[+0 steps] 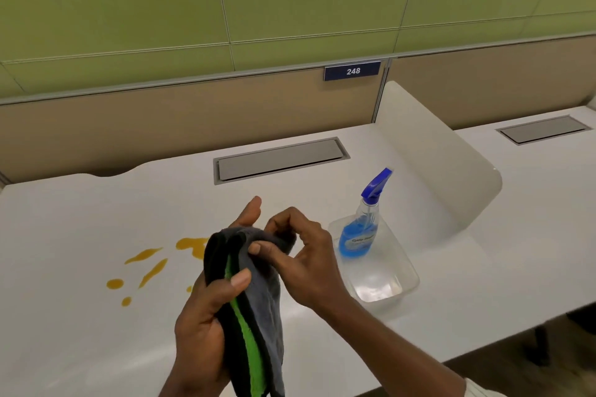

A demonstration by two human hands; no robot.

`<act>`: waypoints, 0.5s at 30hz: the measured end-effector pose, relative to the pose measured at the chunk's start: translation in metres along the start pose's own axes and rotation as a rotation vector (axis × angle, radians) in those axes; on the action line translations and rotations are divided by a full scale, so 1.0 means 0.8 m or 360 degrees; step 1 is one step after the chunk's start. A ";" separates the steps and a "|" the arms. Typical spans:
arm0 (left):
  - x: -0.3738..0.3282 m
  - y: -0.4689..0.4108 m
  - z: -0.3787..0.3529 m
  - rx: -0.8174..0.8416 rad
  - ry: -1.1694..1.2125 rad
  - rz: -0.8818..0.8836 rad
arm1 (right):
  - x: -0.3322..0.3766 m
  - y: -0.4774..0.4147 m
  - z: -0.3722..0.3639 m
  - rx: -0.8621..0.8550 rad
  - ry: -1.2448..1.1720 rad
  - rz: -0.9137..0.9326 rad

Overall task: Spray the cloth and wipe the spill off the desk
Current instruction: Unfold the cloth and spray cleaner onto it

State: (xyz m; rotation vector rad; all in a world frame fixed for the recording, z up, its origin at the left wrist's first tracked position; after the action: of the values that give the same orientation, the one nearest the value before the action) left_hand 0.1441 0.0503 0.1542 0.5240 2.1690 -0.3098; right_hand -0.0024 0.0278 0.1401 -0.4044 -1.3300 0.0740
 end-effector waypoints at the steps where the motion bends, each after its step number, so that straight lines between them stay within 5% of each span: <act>1: -0.007 0.000 0.000 0.0014 -0.0077 -0.0063 | 0.005 -0.001 -0.001 0.0055 -0.0089 0.0021; 5: -0.028 -0.003 0.001 0.0064 -0.0285 -0.0360 | 0.023 -0.007 -0.003 0.0197 -0.0281 0.0026; 8: -0.033 -0.014 0.006 -0.0137 -0.0211 -0.0404 | 0.027 -0.015 -0.009 0.0329 -0.0270 -0.0104; 15: -0.025 -0.040 0.024 0.0157 0.0671 -0.0244 | 0.003 -0.027 -0.001 0.0305 0.0039 -0.0402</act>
State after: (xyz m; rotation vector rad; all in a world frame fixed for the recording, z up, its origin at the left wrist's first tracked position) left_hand 0.1532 0.0094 0.1596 0.5136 2.6203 -0.4214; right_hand -0.0047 0.0083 0.1494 -0.0736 -1.3266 -0.0143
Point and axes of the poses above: each hand's wrist, its own y-axis away from the middle knuckle, its own z-axis out of the back of the hand, x = y × z, the point moved 2 cm from there along -y, towards the middle knuckle, and after that the axes turned 3 degrees about x, right-handed, at the moved point
